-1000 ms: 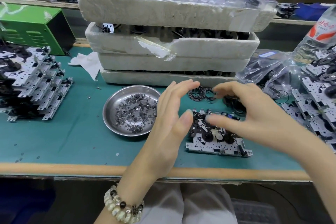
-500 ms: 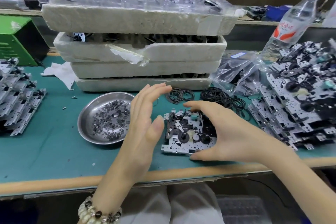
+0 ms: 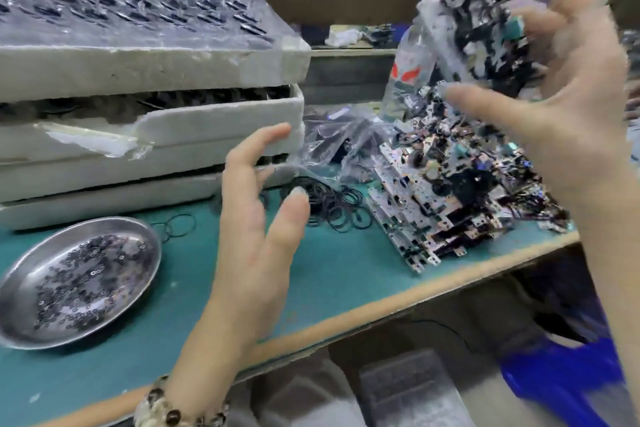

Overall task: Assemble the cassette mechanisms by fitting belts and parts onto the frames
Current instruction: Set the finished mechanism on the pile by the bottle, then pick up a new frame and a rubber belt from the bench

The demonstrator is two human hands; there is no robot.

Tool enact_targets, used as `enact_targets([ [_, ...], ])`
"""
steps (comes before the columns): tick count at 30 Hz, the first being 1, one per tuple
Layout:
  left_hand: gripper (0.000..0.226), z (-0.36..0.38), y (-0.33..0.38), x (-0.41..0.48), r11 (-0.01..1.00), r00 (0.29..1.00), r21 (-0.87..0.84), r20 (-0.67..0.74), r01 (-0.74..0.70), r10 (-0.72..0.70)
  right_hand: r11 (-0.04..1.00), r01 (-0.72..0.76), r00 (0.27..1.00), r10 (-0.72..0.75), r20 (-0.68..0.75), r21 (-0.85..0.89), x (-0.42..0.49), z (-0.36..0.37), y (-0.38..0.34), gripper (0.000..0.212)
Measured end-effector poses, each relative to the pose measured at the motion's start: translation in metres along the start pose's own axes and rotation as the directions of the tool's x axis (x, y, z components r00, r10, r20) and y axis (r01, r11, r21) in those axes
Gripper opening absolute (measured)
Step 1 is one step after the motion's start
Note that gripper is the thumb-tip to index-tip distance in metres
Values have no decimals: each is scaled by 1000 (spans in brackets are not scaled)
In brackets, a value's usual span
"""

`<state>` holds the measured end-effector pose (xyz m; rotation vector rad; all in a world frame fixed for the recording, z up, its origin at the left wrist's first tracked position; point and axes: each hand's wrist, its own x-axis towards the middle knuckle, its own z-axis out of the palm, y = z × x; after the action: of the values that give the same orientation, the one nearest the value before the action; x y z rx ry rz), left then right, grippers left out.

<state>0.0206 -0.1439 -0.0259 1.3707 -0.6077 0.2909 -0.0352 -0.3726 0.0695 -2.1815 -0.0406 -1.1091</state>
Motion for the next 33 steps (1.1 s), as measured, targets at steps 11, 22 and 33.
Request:
enact_targets([
  [11, 56, 100, -8, -1, 977, 934, 198, 358, -83, 7, 736, -676, 682, 610, -404, -30, 34, -65, 140, 112],
  [22, 54, 127, -26, 1, 960, 915, 277, 398, -49, -68, 575, -783, 616, 771, -163, -238, 41, -77, 195, 109],
  [33, 59, 96, -22, 0, 952, 943, 304, 310, 24, -122, 946, -240, 962, 202, -186, -216, 34, -43, 63, 39],
])
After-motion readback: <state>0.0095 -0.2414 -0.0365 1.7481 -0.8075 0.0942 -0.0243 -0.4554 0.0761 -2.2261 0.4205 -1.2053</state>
